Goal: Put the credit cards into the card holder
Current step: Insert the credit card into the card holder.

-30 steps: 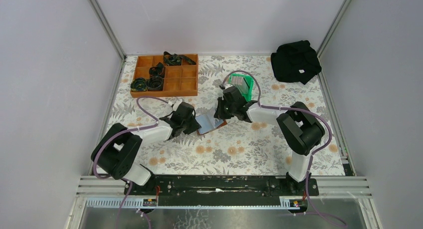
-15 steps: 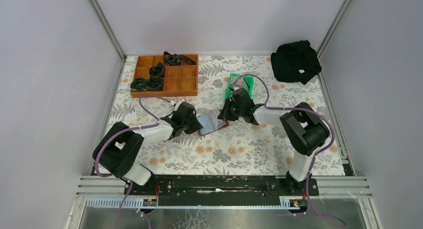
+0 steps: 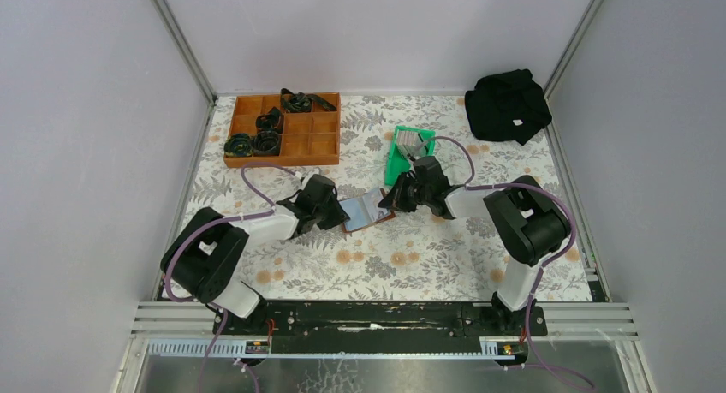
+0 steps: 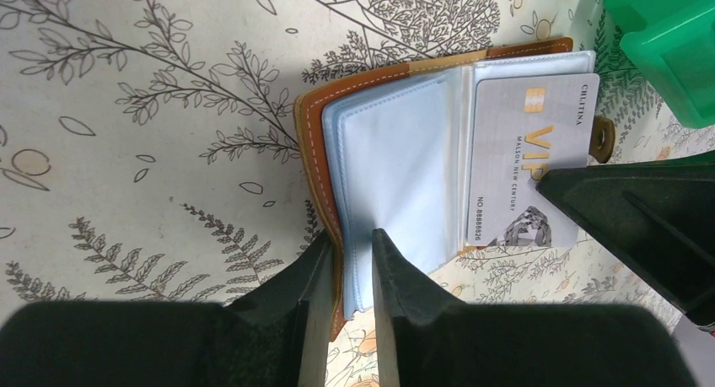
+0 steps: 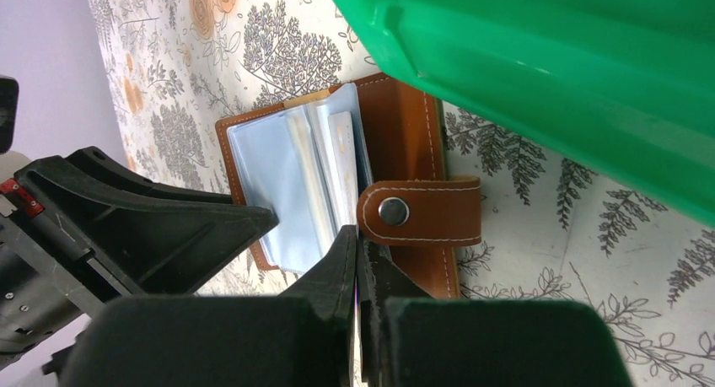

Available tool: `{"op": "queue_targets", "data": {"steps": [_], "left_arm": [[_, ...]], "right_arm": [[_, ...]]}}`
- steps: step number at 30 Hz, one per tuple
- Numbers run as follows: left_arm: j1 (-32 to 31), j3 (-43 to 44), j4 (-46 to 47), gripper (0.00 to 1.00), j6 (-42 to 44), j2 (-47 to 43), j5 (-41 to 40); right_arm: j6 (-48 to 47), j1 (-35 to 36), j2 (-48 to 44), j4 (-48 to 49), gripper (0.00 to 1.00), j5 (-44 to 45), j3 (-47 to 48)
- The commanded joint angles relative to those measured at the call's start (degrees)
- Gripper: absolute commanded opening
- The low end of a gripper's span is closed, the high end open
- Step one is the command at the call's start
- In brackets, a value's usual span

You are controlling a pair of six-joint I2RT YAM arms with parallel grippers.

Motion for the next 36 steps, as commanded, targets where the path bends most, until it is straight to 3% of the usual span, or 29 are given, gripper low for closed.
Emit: {"op": "queue_targets", "data": {"steps": [1, 16, 36], "left_arm": [[-0.49, -1.2, -7.3, 0.26, 3.61, 3.51, 0.09], [-0.49, -0.18, -7.17, 0.26, 3.76, 4.9, 0.36], [-0.48, 1.76, -6.76, 0.26, 4.88, 7.51, 1.04]], "right_arm": [[3.21, -1.32, -0.79, 2.24, 0.0, -2.61, -1.46], [10.08, -2.22, 1.45, 11.72, 0.0, -7.85, -3.59], [-1.01, -1.83, 3.11, 4.75, 0.0, -4.32, -3.02]]}}
